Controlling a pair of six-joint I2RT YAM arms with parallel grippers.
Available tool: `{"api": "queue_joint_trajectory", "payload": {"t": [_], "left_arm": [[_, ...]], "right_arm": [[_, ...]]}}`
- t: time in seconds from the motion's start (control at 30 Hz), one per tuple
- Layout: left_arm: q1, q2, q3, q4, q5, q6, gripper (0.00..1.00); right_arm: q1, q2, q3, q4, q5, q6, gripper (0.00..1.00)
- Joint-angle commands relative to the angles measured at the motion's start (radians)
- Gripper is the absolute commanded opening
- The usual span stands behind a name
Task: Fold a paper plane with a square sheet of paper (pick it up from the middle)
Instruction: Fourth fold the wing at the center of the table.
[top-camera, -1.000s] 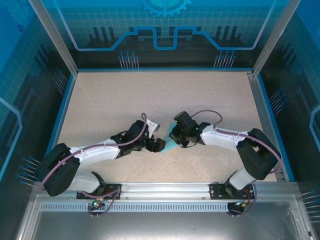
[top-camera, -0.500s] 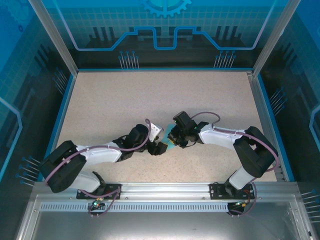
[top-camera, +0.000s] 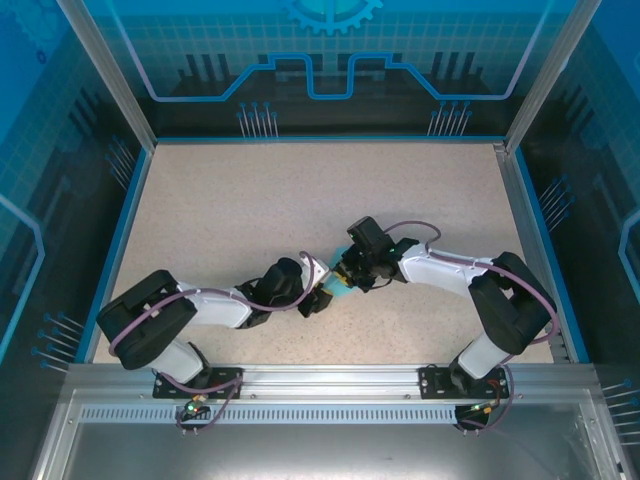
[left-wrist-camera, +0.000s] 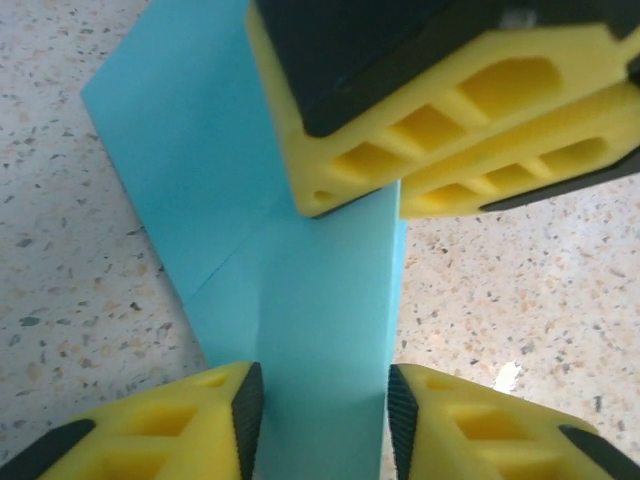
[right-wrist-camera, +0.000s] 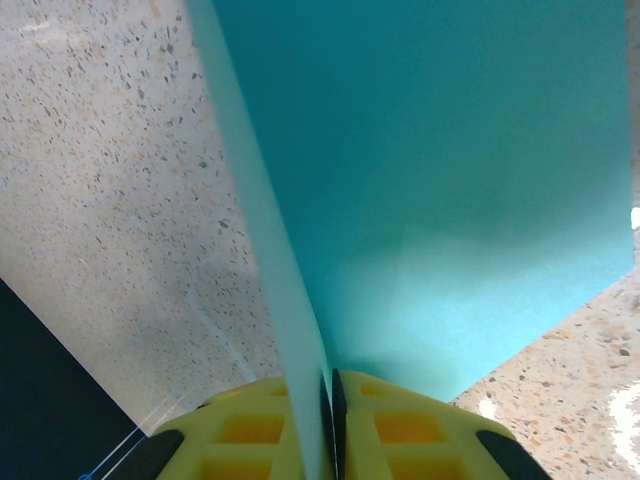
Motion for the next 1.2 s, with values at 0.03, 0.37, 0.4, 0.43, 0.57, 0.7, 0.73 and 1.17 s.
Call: {"api": "queue_joint_trajectory", "payload": {"t": [0.03, 0.37, 0.4, 0.43, 0.57, 0.7, 0.73, 1.17], "left_arm": [[-0.008, -0.002, -0.022, 0.069, -0.034, 0.023, 0.32], [-0.009, 0.003, -0.022, 0.063, -0.011, 0.044, 0.16], [-0.008, 0.003, -0.021, 0.062, -0.008, 0.045, 0.16], [-0.008, 0.005, -0.022, 0.061, -0.003, 0.045, 0.16], [-0.008, 0.012, -0.015, 0.058, 0.019, 0.041, 0.2], [-0.008, 0.027, 0.0, 0.065, 0.046, 0.026, 0.25], [-0.008, 0.032, 0.002, 0.072, 0.051, 0.02, 0.25], [-0.008, 0.069, -0.009, 0.121, 0.057, -0.121, 0.13]], "right_arm": [[-0.018, -0.004, 0.006, -0.032, -0.029, 0.019, 0.15], [-0.045, -0.014, 0.005, -0.043, -0.052, -0.005, 0.2], [-0.049, -0.014, 0.005, -0.044, -0.055, -0.007, 0.2], [-0.051, -0.012, 0.004, -0.044, -0.06, -0.008, 0.19], [-0.056, -0.002, 0.003, -0.037, -0.081, -0.011, 0.11], [-0.055, 0.007, 0.01, -0.03, -0.104, -0.013, 0.1], [-0.054, 0.009, 0.012, -0.03, -0.107, -0.014, 0.1], [-0.082, -0.022, 0.014, -0.048, -0.101, -0.163, 0.43]]}}
